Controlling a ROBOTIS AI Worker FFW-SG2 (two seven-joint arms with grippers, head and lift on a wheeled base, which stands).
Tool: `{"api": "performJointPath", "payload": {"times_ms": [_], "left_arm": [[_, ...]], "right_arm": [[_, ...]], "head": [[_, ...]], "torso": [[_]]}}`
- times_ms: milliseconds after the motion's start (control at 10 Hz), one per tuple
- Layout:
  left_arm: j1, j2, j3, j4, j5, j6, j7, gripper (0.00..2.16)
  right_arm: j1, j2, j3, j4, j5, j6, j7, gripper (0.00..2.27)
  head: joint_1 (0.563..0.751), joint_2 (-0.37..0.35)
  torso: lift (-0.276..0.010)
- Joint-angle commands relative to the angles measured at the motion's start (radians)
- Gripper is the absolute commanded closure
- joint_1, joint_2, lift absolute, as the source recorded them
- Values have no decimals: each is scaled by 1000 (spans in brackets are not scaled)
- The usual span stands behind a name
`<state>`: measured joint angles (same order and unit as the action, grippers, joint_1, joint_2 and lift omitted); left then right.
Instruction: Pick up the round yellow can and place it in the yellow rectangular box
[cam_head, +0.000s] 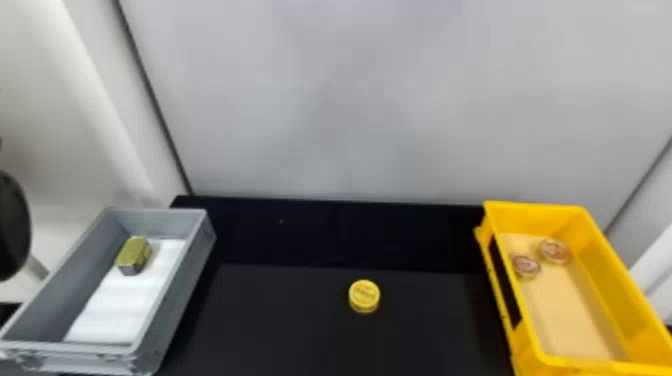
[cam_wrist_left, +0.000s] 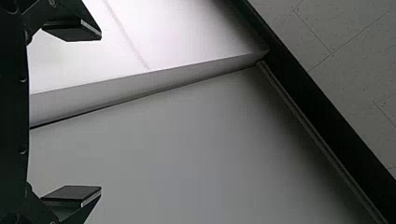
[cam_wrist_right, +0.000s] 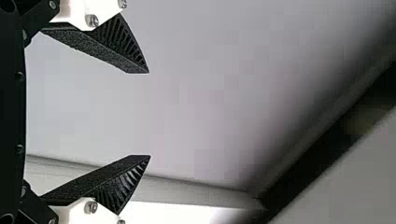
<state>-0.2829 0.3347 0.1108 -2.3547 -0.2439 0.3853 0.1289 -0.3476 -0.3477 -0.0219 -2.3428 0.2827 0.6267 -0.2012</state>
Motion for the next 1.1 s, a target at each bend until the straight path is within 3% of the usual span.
{"api": "performJointPath", "payload": {"times_ms": [0,400,600,700,1000], "left_arm": [[-1,0,0,0,0,1,-2,116],[1,0,0,0,0,0,-2,116],[1,-9,1,0,0,-2,-2,116],[1,-11,3,0,0,-3,-2,116],[-4,-20,-2,3,0,-6,-2,116]], "right_arm": [[13,47,7,62,-100,115,5,154],[-2,89,0,211,-385,339,2,96],[-19,84,-15,338,-609,438,-17,76],[-36,65,17,398,-680,443,-3,78],[-45,62,68,545,-683,461,144,101]], "head": [[663,54],[663,54],[663,54],[663,54],[663,54]], "torso": [[-10],[-10],[-10],[-10],[-10]]}}
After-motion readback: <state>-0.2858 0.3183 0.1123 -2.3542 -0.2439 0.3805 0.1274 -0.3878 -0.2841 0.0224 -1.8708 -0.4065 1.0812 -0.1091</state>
